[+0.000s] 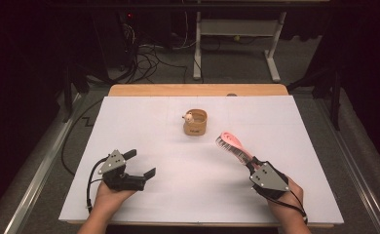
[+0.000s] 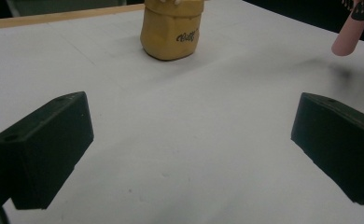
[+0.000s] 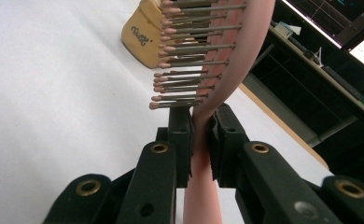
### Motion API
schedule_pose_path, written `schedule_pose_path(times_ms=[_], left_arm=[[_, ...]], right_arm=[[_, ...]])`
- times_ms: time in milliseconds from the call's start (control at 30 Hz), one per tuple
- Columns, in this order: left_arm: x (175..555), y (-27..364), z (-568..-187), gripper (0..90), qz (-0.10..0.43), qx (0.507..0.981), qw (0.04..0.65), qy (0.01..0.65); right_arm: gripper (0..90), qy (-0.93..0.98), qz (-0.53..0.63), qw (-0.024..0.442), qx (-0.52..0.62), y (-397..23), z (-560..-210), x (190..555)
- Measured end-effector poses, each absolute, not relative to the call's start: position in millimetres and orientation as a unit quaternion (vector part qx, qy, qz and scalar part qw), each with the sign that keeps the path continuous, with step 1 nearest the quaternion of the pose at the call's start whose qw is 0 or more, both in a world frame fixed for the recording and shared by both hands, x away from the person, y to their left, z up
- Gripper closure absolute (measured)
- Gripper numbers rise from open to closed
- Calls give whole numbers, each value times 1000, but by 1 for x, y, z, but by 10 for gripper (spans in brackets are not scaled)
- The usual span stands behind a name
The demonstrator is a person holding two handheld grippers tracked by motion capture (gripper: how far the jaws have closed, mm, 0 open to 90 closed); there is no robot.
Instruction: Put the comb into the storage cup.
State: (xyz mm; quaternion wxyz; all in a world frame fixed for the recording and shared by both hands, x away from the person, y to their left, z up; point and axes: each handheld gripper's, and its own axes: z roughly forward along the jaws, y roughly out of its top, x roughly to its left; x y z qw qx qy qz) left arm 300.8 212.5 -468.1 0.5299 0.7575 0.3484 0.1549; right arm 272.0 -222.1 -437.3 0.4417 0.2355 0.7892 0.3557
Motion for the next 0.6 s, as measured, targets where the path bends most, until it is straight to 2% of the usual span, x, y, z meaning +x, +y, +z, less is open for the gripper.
schedule_pose_path(times_ms=[600], left_arm=[[300, 212, -470, 0, 152, 757, 532, 347]], right_arm=[[815, 764, 438, 378, 286, -239, -434, 278]])
